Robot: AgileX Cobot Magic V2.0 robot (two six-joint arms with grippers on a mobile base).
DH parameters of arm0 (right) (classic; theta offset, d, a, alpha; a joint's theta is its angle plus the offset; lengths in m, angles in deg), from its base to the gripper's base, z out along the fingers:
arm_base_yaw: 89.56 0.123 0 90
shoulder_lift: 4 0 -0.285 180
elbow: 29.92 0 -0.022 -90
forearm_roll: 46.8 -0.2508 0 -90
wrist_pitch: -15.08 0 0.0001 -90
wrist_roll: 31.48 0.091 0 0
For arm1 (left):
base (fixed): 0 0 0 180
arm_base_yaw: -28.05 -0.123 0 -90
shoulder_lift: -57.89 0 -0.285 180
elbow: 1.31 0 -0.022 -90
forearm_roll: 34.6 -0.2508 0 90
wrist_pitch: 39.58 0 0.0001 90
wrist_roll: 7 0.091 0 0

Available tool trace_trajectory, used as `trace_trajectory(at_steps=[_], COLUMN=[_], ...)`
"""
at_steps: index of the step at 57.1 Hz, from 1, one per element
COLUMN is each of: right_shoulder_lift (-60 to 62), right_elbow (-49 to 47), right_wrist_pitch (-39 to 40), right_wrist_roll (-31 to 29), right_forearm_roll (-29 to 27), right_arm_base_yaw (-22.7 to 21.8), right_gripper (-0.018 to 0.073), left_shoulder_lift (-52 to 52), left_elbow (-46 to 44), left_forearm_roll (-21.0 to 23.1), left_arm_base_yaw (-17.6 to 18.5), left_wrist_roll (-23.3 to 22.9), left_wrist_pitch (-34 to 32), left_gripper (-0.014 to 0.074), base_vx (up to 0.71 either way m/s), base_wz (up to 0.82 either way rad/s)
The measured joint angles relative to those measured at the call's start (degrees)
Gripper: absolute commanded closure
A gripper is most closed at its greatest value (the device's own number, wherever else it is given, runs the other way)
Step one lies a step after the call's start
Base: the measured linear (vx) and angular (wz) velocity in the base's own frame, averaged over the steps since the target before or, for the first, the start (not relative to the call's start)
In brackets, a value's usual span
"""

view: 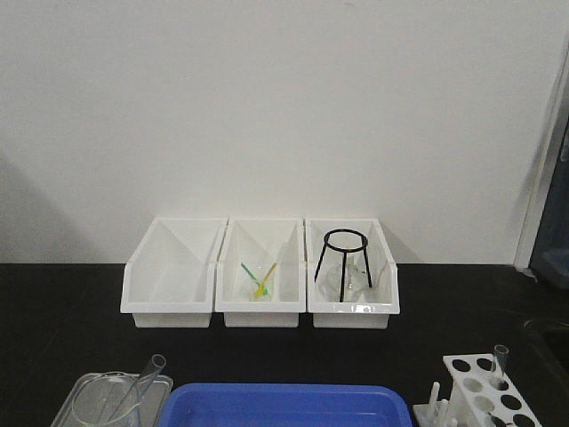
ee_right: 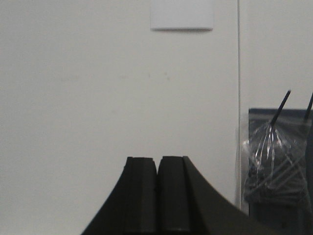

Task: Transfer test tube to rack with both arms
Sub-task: 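Close the left gripper around the upper part of the test tube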

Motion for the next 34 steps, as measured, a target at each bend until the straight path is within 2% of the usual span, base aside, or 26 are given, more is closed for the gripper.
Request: trace_trajectory(at_steps=[12, 19, 26, 34], right_shoulder_lift=[-13.58, -16.88, -17.31, -17.31], right_elbow=[-1.75, -1.75, -1.75, -1.75], right_wrist_pitch=[-2.42, -3.91, -4.84, -5.32], right_wrist_roll=[-0.21, -0.31, -0.31, -0.31], right_forearm_roll=[-0.18, -0.22, -0.22, -0.22], right_arm_base_yaw=[0.0, 0.0, 0.0, 0.0], right_gripper=[0.0564, 0.0536, 0.0457, 0.0274], left_shoulder_lift=[-17.06, -22.37, -24.18, -24.32], left_elbow=[-3.71, -3.7, -3.7, -3.7], left_forearm_roll=[0.0, -0.02, -0.02, -0.02], left_arm_base_yaw=[0.0, 0.0, 0.0, 0.0], left_wrist_roll=[0.52, 0.53, 0.53, 0.53], left_wrist_pitch=[-2.05, -3.25, -3.9, -3.9], left_gripper=[0.0584, 0.0519, 0.04, 0.0209], base_vx=[0.0, 0.0, 0.0, 0.0], base_wz=[0.0, 0.0, 0.0, 0.0])
